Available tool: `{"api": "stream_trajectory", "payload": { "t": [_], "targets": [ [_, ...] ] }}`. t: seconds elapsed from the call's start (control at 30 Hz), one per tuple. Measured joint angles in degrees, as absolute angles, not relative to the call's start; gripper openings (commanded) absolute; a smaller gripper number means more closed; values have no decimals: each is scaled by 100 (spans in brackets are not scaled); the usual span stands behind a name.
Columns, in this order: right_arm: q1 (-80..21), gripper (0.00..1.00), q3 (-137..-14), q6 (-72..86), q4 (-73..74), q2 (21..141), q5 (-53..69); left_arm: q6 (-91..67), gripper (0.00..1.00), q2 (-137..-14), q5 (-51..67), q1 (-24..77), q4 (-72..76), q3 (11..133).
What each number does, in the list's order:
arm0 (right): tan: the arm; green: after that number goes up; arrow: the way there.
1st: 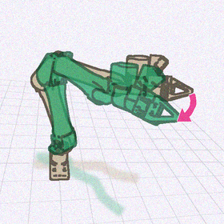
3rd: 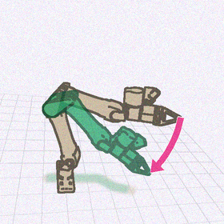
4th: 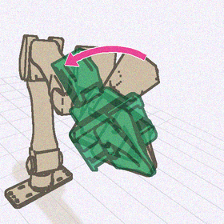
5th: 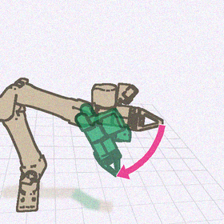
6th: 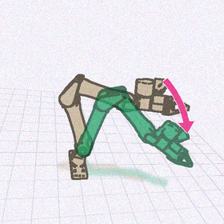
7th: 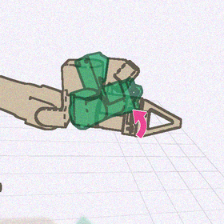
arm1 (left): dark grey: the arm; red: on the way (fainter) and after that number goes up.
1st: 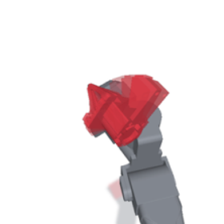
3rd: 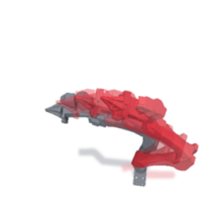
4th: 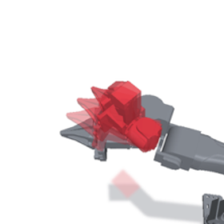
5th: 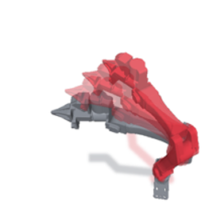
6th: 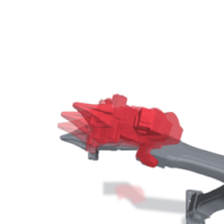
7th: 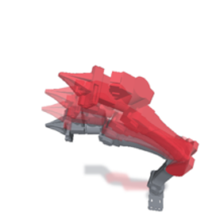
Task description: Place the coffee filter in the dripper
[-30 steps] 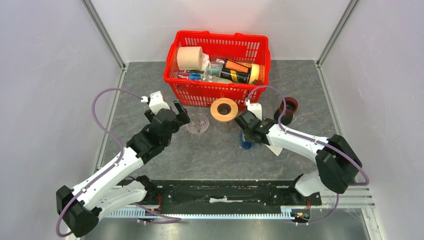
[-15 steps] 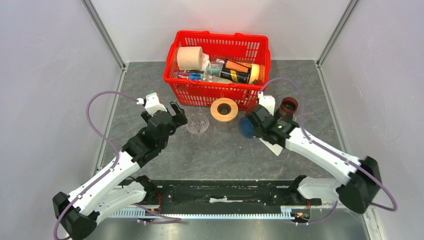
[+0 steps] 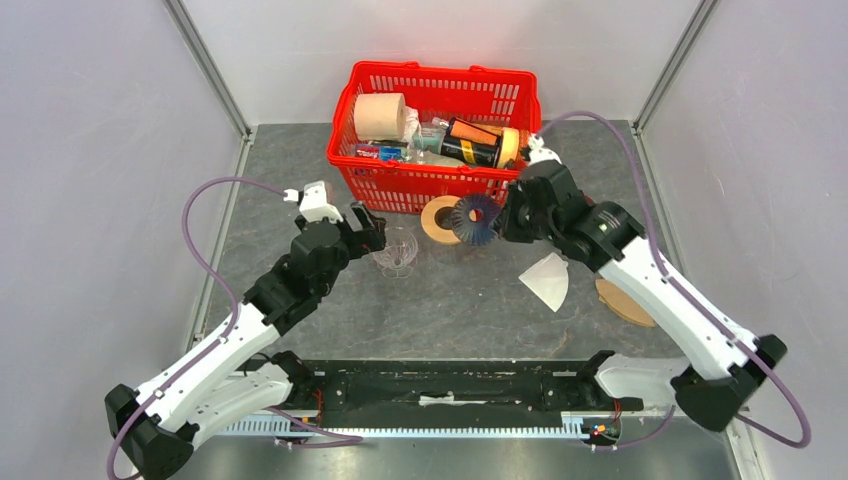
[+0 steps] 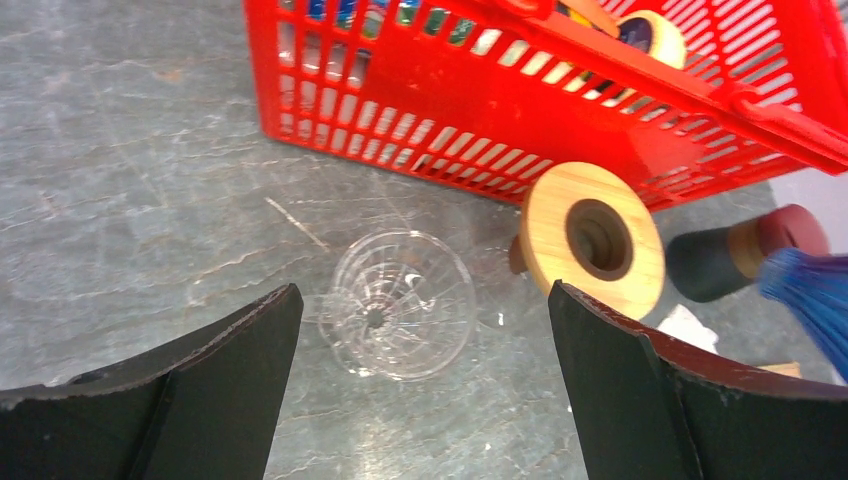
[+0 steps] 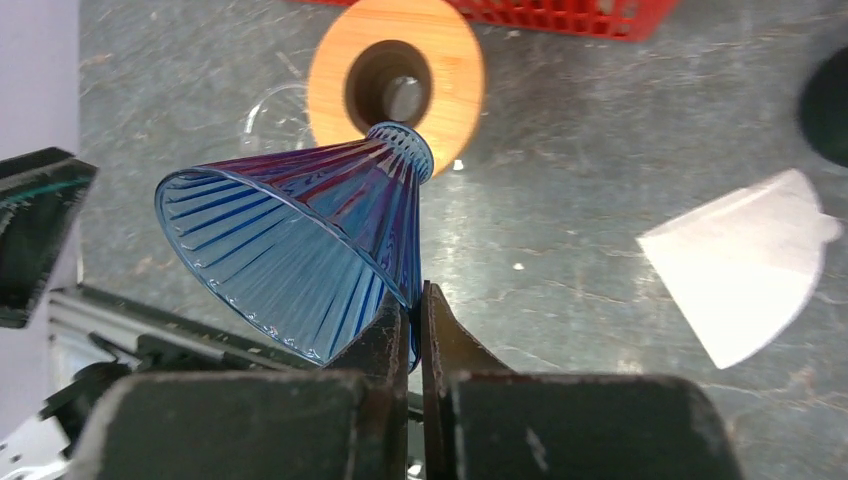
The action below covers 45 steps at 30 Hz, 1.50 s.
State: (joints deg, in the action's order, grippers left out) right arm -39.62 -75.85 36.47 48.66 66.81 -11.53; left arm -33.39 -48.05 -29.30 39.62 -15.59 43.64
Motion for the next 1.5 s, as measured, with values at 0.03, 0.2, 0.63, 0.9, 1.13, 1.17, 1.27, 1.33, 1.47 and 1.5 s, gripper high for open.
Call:
{"api": "stream_trajectory", "payload": {
  "t": [0.03,0.2,0.63,0.9,1.13,1.17,1.27,1.33,1.47,1.5],
  "targets": [
    [-3911,0,-7732,3658,4880,6849,-961,-3336,100,-4807,-2805,3962,-1494,4364],
    [-3726,0,-8276,3760,4797,7752,-54,-3343,100,-4925,-2182,3962,-1122,4364],
    [-3197,0,-8440,3922,4556,8707,576,-3345,100,-5339,-1603,3962,-755,4364],
    [-3024,0,-8493,3964,4429,9102,1009,-3345,96,-6071,-1448,3962,-460,4676],
    [-2954,0,-8604,4010,4558,9240,1090,-3356,83,-6687,-1310,3962,-412,5190],
    [-2945,0,-8639,4012,4598,9271,1092,-3358,82,-6764,-1306,3962,-410,5249],
    [-2936,0,-8785,4025,4755,9400,1105,-3358,78,-6967,-1284,3962,-414,5398],
    [-2934,0,-8901,4027,4877,9498,1118,-3358,75,-7111,-1260,3962,-412,5500],
    [-2932,0,-9118,4025,5098,9673,1164,-3358,65,-7363,-1188,3962,-416,5649],
    [-2930,0,-9150,4023,5146,9708,1175,-3358,60,-7437,-1186,3962,-414,5688]
  ]
}}
